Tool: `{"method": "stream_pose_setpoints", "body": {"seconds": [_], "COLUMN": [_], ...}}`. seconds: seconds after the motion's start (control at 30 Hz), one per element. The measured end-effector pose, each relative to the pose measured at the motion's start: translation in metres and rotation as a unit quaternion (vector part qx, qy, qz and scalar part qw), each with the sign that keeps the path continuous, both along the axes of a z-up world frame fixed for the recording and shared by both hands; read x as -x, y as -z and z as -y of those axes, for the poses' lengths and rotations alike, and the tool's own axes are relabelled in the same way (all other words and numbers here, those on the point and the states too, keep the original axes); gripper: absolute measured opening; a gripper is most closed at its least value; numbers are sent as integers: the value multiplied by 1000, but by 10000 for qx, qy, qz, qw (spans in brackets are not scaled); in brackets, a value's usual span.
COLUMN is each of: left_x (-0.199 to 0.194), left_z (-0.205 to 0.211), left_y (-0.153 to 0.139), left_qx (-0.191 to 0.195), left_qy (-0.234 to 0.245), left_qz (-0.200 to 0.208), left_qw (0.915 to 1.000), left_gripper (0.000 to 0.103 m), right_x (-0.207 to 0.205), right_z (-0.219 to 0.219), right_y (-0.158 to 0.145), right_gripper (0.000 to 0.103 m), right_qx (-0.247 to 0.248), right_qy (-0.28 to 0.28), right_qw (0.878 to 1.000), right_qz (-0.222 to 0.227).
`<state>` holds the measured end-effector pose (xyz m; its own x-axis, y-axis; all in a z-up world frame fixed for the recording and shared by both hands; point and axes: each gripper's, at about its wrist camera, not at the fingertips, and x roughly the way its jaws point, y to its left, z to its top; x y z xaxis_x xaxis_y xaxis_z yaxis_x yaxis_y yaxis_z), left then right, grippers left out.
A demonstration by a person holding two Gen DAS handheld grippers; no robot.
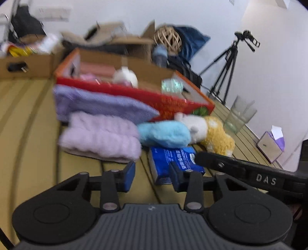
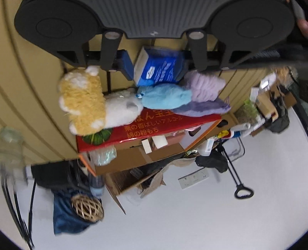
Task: Organize soft objects
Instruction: 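Close both tools on the blue tissue box, then carry the blue tissue box into the cardboard box and open both tools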
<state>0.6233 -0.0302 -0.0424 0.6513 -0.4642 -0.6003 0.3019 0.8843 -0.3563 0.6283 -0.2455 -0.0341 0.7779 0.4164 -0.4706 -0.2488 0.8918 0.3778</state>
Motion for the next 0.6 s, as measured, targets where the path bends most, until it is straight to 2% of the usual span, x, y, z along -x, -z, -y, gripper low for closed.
{"method": "stream_pose_setpoints", "body": {"seconds": [0.1, 0.2, 0.43, 0.6], "left_x": [-11, -15, -7, 35], "left_z": [-1, 1, 2, 0], "left_y": [13, 17, 17, 4], "left_qx": [454, 693, 795, 669], "left_qy": [25, 49, -48, -221], "left_qz": [-129, -186, -200, -19], "left_qw": [9989, 9974, 9966, 9975], "left_gripper": [36, 34, 28, 28], "right_x": [-11, -15, -11, 24], "right_z": [3, 8, 7, 3], "right_y": [18, 25, 26, 14], "right_gripper": [35, 31, 27, 23], "right_qx": [-313, -591, -488, -404], "right_qy": [-13, -5, 37, -11], "right_qw": [9993, 9977, 9984, 9991], "right_qz": [-198, -329, -272, -119]}}
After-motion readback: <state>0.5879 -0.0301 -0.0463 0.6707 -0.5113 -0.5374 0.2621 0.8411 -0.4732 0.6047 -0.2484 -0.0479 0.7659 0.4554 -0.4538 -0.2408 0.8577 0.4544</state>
